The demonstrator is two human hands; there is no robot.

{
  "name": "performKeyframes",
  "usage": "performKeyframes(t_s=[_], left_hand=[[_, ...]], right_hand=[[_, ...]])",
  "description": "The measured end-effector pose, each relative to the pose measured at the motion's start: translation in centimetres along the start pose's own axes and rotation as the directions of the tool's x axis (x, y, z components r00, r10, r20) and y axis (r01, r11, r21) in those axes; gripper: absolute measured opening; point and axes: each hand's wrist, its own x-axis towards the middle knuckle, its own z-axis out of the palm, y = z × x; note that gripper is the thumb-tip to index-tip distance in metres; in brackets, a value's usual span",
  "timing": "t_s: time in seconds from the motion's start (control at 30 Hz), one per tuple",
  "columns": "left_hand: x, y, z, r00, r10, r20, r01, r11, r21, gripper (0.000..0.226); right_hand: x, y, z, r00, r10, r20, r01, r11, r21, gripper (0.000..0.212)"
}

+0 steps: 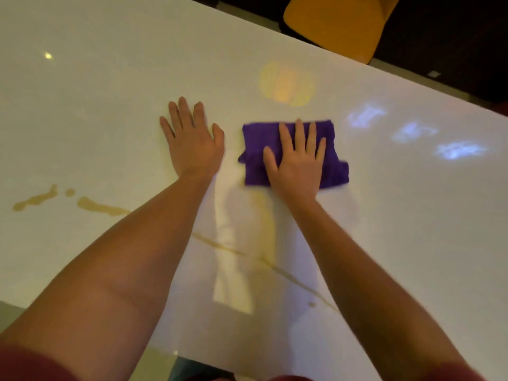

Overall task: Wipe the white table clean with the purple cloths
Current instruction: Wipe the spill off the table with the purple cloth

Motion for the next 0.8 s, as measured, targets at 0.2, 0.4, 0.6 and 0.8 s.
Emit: performKeyframes(t_s=[0.2, 0.4, 0.6, 0.8], left_hand=[[-0.3, 0.1, 0.3, 1.0, 0.014, -0.014, -0.014, 1.0, -0.023, 0.065], [-2.2, 3.8, -1.4, 0.98, 0.193, -0.054, -0.193, 0.981, 0.0, 0.065], [-9.3, 13.6, -0.6, 0.938, 0.344, 0.037, -0.338, 0.934, -0.112, 0.06], [-10.9, 16.1, 1.5, 0.976, 0.216, 0.005, -0.214, 0.969, -0.125, 0.066]], right_hand=[[-16.3, 9.8, -0.3, 0.998, -0.049, 0.038, 0.05, 0.998, -0.032, 0.068], [-11.9, 13.2, -1.3, 0.997, -0.072, 0.021, 0.073, 0.997, -0.025, 0.069], [1.5, 15.0, -3.0, 0.999, 0.002, 0.045, -0.003, 1.0, 0.015, 0.072], [-0.8, 17.2, -3.2, 1.0, 0.001, 0.025, -0.001, 1.0, 0.012, 0.071]])
